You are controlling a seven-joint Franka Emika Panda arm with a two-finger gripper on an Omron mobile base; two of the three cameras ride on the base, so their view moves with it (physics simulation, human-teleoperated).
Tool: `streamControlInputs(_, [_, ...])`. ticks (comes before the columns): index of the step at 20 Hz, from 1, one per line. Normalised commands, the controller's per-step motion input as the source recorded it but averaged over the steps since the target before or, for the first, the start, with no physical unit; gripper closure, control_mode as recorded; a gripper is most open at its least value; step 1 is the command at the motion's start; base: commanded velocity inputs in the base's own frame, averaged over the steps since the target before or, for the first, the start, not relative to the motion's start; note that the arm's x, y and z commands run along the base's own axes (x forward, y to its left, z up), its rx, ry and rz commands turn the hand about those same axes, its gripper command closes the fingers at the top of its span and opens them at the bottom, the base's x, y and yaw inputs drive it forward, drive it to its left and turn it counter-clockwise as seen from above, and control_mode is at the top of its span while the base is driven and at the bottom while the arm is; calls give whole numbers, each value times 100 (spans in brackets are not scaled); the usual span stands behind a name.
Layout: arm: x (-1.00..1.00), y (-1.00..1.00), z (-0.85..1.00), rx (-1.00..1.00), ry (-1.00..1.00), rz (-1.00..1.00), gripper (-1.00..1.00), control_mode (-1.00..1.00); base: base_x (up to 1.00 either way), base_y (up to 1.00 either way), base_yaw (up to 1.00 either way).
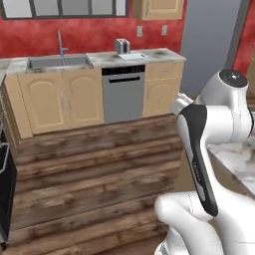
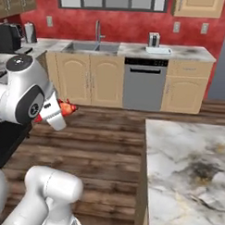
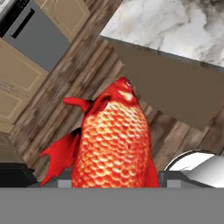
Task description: Take the fish out of the fridge, briefly rinse it in the sink, and place it on the tray next to the sink.
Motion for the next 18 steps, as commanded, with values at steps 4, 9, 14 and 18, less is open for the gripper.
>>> streamControlInputs(4, [0, 0, 0, 0, 0, 0, 100, 100, 100, 20, -15])
streamControlInputs(9, [0, 0, 0, 0, 0, 0, 100, 100, 100, 27, 0])
streamControlInputs(14, [0, 0, 0, 0, 0, 0, 100, 100, 100, 59, 5])
streamControlInputs(18, [0, 0, 0, 0, 0, 0, 100, 100, 100, 64, 6])
